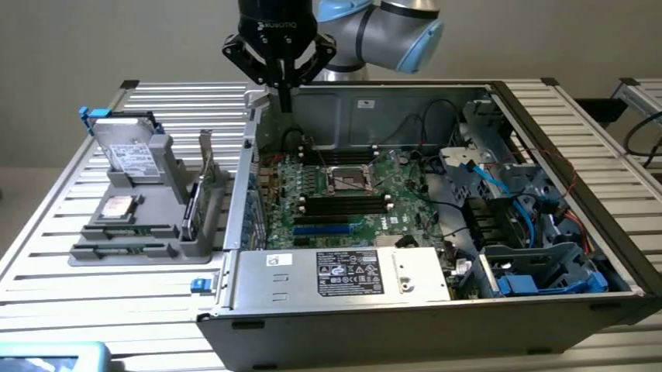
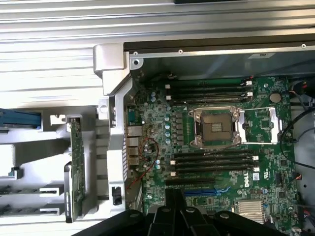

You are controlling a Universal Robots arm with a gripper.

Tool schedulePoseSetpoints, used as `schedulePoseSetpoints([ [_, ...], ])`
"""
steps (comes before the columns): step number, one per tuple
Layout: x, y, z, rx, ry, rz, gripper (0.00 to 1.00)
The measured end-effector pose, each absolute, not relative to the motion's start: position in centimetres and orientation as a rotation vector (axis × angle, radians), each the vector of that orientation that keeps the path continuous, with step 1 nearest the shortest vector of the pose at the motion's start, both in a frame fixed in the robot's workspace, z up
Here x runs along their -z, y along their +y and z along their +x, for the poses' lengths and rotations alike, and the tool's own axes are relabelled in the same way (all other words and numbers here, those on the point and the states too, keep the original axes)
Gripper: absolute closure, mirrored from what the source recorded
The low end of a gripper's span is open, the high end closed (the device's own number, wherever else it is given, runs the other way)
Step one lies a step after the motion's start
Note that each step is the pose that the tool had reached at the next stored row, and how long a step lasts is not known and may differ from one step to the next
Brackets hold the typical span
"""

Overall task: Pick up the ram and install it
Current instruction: 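Reach for the ram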

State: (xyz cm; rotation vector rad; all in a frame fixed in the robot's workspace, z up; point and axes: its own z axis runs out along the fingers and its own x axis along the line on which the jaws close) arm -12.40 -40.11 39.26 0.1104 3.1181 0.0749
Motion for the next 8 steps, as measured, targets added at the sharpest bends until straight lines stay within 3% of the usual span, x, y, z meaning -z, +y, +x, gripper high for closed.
schedulePoseSetpoints([
  [8,-39.0,-40.7,-14.4,-0.071,3.118,0.111,0.89],
])
